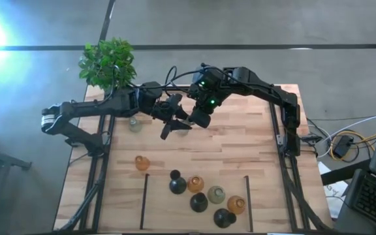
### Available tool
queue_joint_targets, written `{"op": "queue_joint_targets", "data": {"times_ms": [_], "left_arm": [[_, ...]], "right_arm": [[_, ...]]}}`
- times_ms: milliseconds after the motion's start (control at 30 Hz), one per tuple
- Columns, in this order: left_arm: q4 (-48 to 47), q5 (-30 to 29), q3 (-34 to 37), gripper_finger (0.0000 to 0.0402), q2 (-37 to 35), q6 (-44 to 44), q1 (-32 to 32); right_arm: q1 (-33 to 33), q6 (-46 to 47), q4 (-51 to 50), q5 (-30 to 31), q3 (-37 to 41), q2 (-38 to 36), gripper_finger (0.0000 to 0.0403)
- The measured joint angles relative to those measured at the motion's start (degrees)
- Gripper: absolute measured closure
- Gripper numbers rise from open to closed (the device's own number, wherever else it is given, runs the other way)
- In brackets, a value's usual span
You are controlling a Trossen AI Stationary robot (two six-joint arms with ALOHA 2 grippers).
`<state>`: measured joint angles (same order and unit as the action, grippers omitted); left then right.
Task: Pick & Place candle stick holders
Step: Put the right transparent glass candle holder on the shelf
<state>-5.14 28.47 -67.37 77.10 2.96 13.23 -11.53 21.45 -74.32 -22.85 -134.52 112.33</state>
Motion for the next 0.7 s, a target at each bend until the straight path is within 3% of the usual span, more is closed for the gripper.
{"op": "queue_joint_targets", "data": {"times_ms": [400,700], "left_arm": [[0.2,0.1,0.0,0.0258,0.0,0.1,0.0],[0.3,0.1,0.0,0.0260,-0.4,0.1,0.0]], "right_arm": [[0.0,0.2,0.0,-0.1,0.0,0.0,0.0381],[0.0,0.3,0.4,-0.6,0.0,-0.2,0.0284]]}}
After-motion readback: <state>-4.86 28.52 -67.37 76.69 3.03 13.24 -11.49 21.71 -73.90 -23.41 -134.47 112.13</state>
